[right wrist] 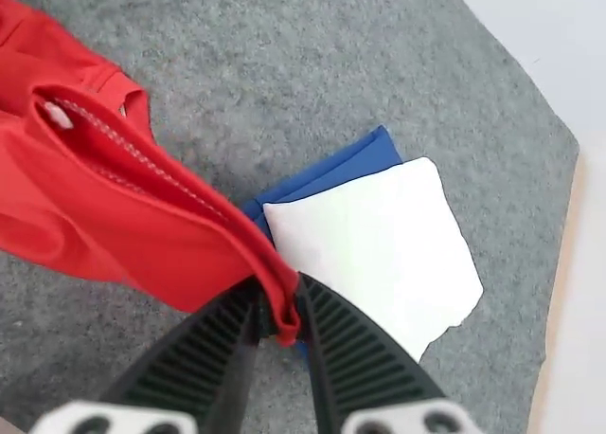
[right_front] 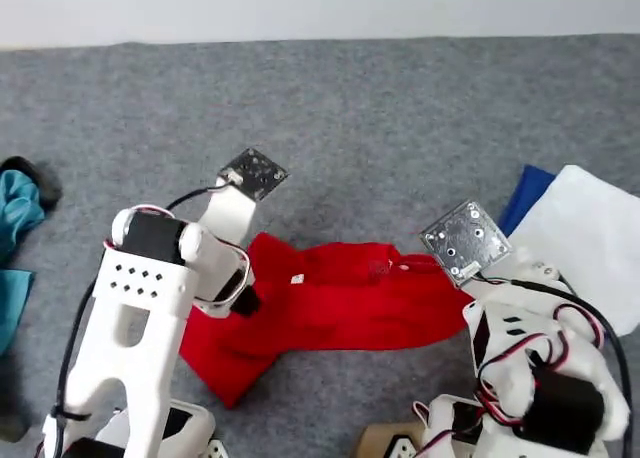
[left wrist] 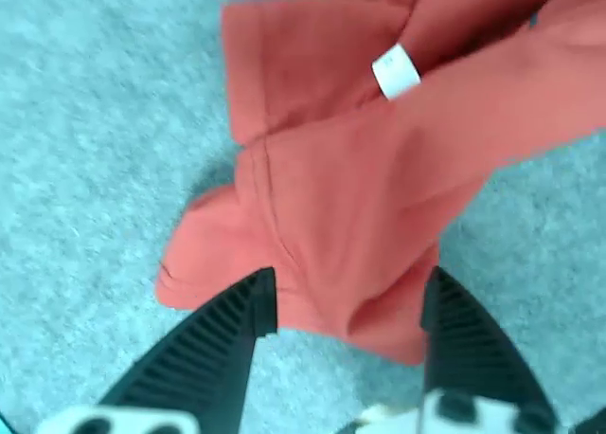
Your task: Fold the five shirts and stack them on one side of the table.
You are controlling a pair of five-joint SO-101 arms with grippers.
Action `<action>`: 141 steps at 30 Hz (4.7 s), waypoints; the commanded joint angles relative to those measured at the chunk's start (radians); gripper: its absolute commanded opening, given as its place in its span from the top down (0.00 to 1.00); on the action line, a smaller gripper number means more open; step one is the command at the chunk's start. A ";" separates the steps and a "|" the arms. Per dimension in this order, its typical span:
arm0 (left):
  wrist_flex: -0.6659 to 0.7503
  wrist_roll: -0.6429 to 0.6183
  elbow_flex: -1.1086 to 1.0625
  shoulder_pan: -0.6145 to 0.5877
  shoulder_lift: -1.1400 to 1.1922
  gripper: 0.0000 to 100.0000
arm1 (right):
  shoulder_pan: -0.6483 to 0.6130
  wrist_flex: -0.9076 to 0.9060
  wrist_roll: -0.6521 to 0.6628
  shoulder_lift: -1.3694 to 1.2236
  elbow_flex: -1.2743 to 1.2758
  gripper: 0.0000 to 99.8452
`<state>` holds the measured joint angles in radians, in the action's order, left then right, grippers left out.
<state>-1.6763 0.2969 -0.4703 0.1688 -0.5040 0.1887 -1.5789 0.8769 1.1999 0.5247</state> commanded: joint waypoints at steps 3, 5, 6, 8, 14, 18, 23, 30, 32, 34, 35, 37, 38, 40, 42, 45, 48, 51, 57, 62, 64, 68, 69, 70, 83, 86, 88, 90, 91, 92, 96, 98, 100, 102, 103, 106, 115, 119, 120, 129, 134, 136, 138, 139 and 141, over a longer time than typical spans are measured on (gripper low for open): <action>0.084 -0.055 0.064 -0.026 0.106 0.75 | 0.016 0.021 0.003 -0.005 -0.005 0.99; 0.127 -0.071 0.088 -0.058 0.210 0.75 | 0.016 0.021 0.003 -0.005 -0.005 0.99; 0.150 -0.075 0.108 -0.077 0.267 0.75 | 0.016 0.021 0.003 -0.005 -0.005 0.99; 0.169 -0.084 0.165 -0.101 0.382 0.76 | 0.016 0.021 0.003 -0.004 -0.005 0.99; 0.126 -0.054 0.308 -0.112 0.675 0.79 | 0.016 0.021 0.003 -0.001 -0.005 0.99; 0.072 -0.034 0.374 -0.126 0.810 0.79 | 0.021 0.021 0.003 -0.001 -0.005 0.99; 0.069 -0.034 0.420 -0.138 0.918 0.79 | 0.021 0.021 0.003 -0.001 -0.005 0.99; 0.052 -0.032 0.424 -0.086 0.993 0.88 | 0.018 0.021 0.003 -0.001 -0.005 0.99; 0.051 -0.032 0.426 -0.075 0.979 0.96 | 0.021 0.022 0.003 -0.001 -0.005 0.99; 0.032 -0.032 0.430 -0.072 0.942 0.99 | 0.021 0.022 0.005 -0.001 -0.006 0.99; 0.018 -0.032 0.437 -0.074 0.914 0.99 | 0.021 0.022 0.006 -0.001 -0.009 0.99; -0.012 -0.032 0.453 -0.081 0.852 0.99 | 0.021 0.042 0.005 0.001 -0.009 0.99; -0.026 -0.032 0.463 -0.084 0.815 0.99 | 0.021 0.054 0.005 0.001 -0.009 0.99; -0.046 -0.021 0.476 -0.087 0.738 0.99 | 0.022 0.071 0.006 0.001 -0.009 0.99; -0.048 -0.015 0.478 -0.086 0.667 0.99 | 0.018 0.082 0.005 0.001 -0.009 0.99; -0.055 -0.018 0.478 -0.091 0.563 0.99 | 0.018 0.085 0.006 0.001 -0.009 0.99; -0.069 -0.018 0.476 -0.092 0.479 0.99 | 0.018 0.085 0.008 0.001 -0.009 0.99; -0.069 -0.020 0.473 -0.094 0.413 0.99 | 0.018 0.085 0.008 0.001 -0.009 0.99; -0.078 -0.014 0.398 -0.126 0.385 0.99 | 0.016 0.087 0.008 0.001 -0.009 0.99; -0.078 0.052 0.271 -0.245 0.377 0.99 | 0.016 0.081 0.005 0.001 -0.009 0.99; -0.078 0.084 0.252 -0.290 0.377 0.99 | 0.016 0.079 0.005 0.001 -0.006 0.99; -0.078 0.140 0.285 -0.327 0.376 0.99 | 0.015 0.081 0.003 0.001 -0.005 0.99; -0.078 0.140 0.302 -0.327 0.376 0.97 | 0.015 0.082 0.003 -0.001 -0.005 0.99; -0.078 0.133 0.321 -0.327 0.376 0.95 | 0.015 0.084 0.003 -0.002 -0.005 0.99; -0.074 0.057 0.387 -0.311 0.388 0.72 | 0.015 0.074 0.003 0.001 -0.005 0.99; -0.023 0.057 0.338 -0.308 0.388 0.72 | 0.015 0.074 0.003 0.001 -0.005 0.99; 0.034 0.057 0.285 -0.308 0.388 0.72 | 0.015 0.074 0.003 0.001 -0.005 0.99; 0.087 0.057 0.226 -0.293 0.388 0.72 | 0.015 0.074 0.003 0.001 -0.005 0.99; 0.112 0.057 0.197 -0.276 0.388 0.72 | 0.015 0.074 0.003 0.001 -0.005 0.99; 0.137 0.054 0.173 -0.256 0.388 0.72 | 0.015 0.074 0.003 0.001 -0.005 0.99; 0.253 0.021 0.110 -0.190 0.388 0.72 | 0.015 0.074 0.003 0.001 -0.005 0.99; 0.315 -0.006 0.096 -0.184 0.390 0.72 | 0.015 0.074 0.003 0.001 -0.005 0.99; 0.341 -0.012 0.096 -0.184 0.419 0.72 | 0.016 0.074 0.003 0.001 -0.005 0.99; 0.348 -0.012 0.105 -0.186 0.477 0.72 | 0.016 0.074 0.003 0.001 -0.005 0.99; 0.348 -0.012 0.117 -0.190 0.512 0.72 | 0.016 0.074 0.003 0.001 -0.005 0.99; 0.342 -0.011 0.160 -0.203 0.608 0.73 | 0.016 0.074 0.003 0.001 -0.005 0.99; 0.252 -0.006 0.303 -0.173 0.763 0.79 | 0.016 0.074 0.003 0.001 -0.005 0.99; 0.250 -0.003 0.300 -0.121 0.799 0.84 | 0.016 0.074 0.003 0.001 -0.003 0.99; 0.245 0.002 0.300 -0.110 0.801 0.85 | 0.016 0.074 0.003 0.001 -0.003 0.99; 0.195 0.000 0.380 -0.081 0.812 0.85 | 0.021 0.074 0.003 0.001 -0.003 0.99; 0.193 0.000 0.378 -0.087 0.815 0.85 | 0.021 0.074 0.003 0.001 -0.003 0.99; 0.196 -0.002 0.378 -0.084 0.815 0.85 | 0.019 0.074 0.003 0.001 -0.003 0.99; 0.199 -0.002 0.378 -0.087 0.815 0.85 | 0.019 0.074 0.003 0.001 -0.005 0.99; 0.199 -0.002 0.378 -0.087 0.815 0.85 | 0.019 0.074 0.003 0.001 -0.005 0.99; 0.196 -0.002 0.378 -0.089 0.815 0.85 | 0.021 0.074 0.003 0.001 -0.005 0.99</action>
<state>-1.4722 0.2892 -0.1235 0.0813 0.3153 0.1949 -1.5144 0.8769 1.1968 0.5247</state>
